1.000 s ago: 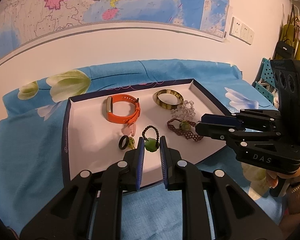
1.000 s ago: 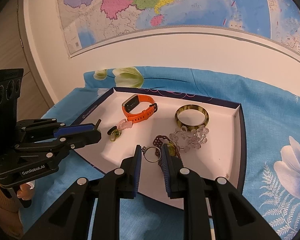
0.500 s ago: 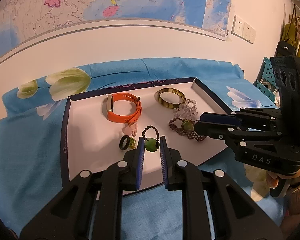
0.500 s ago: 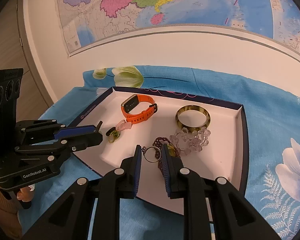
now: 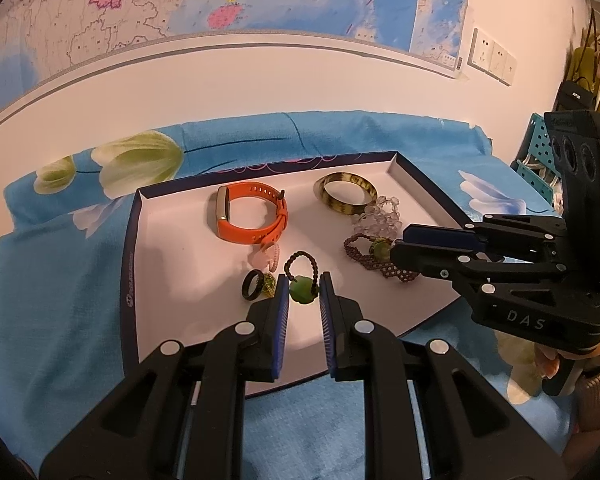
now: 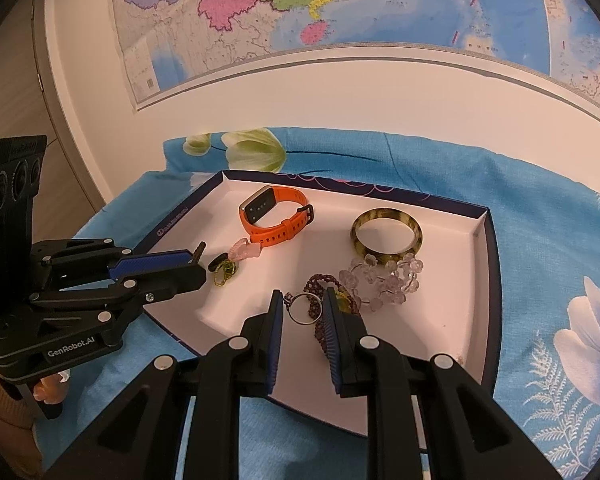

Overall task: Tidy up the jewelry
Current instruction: 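Carry the green-stone ring and silver ring over the tray with both grippers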

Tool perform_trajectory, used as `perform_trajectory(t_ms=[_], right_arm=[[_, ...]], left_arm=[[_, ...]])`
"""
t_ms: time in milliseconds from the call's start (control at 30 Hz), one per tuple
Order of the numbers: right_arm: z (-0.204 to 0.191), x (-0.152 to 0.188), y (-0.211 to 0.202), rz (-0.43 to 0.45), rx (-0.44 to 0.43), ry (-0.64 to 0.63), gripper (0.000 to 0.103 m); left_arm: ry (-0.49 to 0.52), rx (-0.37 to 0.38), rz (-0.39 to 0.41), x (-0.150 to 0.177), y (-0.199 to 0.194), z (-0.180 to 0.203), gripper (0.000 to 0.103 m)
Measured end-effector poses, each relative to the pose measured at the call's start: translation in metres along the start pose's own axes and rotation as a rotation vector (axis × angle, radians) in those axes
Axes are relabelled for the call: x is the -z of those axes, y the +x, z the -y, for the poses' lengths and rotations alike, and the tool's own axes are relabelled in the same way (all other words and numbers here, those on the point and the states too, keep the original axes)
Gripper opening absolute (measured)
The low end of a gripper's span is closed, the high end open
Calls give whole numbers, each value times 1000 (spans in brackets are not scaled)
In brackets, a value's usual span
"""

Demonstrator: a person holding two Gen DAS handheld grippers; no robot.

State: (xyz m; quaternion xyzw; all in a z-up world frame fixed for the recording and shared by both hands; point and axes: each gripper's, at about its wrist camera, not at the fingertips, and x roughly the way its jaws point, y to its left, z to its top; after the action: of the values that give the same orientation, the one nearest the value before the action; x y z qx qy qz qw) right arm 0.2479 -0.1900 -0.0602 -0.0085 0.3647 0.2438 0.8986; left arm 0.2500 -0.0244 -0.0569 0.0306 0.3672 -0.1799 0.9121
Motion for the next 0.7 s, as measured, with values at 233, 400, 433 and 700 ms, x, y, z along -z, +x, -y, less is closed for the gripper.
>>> perform_trajectory(t_ms=[233,400,433,700], right_arm=[[1,-1,3,-6,5,3,18],[1,0,6,-11,5,3,18],[1,0,6,-12,6,3,18],[2,0,8,-16,7,5,18]], left_arm=[[-2,-4,-6,0,3,-1,16],[-1,-4,-10,0,4,0,16],[-2,-4,-12,1,4,0,16],[-5,-8,-17,0,7,-2,16]])
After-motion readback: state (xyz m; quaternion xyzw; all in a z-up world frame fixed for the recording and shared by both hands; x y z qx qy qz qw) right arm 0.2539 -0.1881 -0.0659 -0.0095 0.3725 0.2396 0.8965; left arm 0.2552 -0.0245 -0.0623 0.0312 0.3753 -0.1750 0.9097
